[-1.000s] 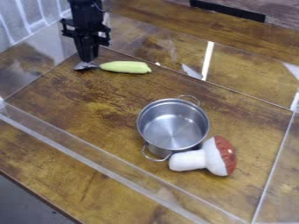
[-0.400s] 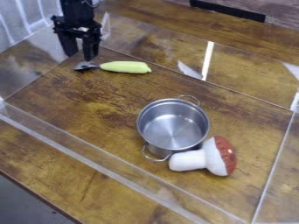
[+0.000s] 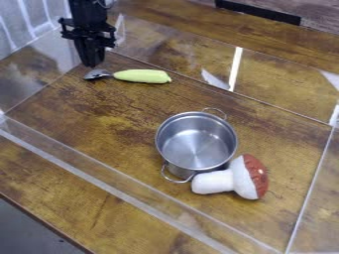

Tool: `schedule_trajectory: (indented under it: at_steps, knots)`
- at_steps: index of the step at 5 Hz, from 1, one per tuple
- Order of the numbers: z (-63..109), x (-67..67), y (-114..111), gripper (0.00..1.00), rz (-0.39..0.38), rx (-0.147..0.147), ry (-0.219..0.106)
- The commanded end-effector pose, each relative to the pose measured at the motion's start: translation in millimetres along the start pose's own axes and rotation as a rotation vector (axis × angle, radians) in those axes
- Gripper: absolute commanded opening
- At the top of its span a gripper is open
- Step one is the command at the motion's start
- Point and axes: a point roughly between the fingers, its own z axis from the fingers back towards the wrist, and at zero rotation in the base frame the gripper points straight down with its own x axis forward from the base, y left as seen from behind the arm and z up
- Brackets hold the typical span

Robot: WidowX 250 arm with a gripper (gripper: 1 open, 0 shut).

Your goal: Move the green spoon to the left

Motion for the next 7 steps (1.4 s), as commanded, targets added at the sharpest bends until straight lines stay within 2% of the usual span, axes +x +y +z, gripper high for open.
schedule_trajectory:
  at_steps: [1,7]
  knots:
    - [50.7,0.7,14,1.00,0.025,0.037,-0.112]
    - [29.2,-1.3,14,1.00,0.003,0.011,-0.089]
